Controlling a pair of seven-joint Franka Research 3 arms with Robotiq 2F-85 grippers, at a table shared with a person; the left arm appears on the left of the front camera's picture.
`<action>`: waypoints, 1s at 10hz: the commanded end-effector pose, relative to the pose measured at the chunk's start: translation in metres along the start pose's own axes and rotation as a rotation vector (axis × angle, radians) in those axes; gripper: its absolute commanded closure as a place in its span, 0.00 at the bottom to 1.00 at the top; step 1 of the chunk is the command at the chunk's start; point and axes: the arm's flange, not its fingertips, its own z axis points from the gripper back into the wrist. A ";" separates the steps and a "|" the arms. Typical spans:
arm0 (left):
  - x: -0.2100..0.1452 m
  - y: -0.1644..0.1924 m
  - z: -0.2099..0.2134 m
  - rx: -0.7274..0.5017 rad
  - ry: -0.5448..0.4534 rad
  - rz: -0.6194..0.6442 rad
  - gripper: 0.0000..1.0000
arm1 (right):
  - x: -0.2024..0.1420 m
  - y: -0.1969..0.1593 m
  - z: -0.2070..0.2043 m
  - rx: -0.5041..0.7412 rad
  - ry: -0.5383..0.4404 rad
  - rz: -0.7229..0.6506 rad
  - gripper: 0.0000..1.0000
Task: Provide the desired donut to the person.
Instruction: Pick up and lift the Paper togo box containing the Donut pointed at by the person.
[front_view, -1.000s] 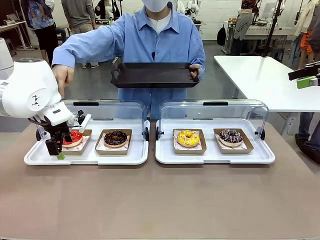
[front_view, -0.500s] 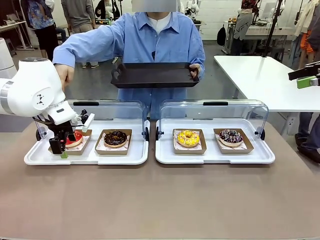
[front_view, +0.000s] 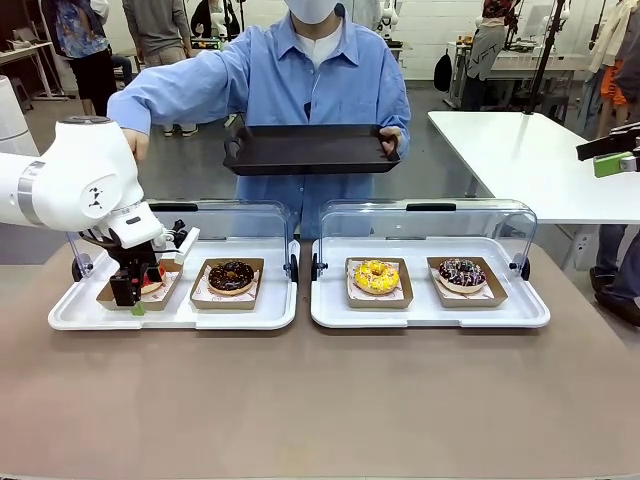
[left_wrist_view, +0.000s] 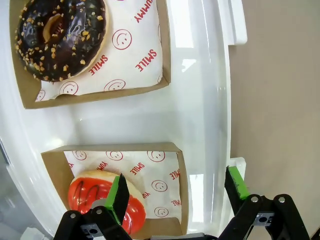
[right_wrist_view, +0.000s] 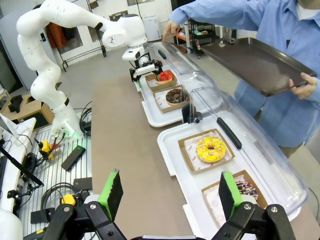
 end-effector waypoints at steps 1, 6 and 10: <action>0.001 0.009 -0.002 -0.019 0.003 -0.003 0.00 | 0.000 -0.001 0.000 0.006 -0.003 0.002 0.00; 0.000 0.019 -0.015 -0.036 -0.010 0.016 0.00 | 0.000 -0.001 0.000 0.006 -0.003 0.002 0.00; -0.001 0.020 -0.016 -0.014 -0.021 0.002 0.67 | 0.000 -0.001 0.000 0.006 -0.003 0.002 0.00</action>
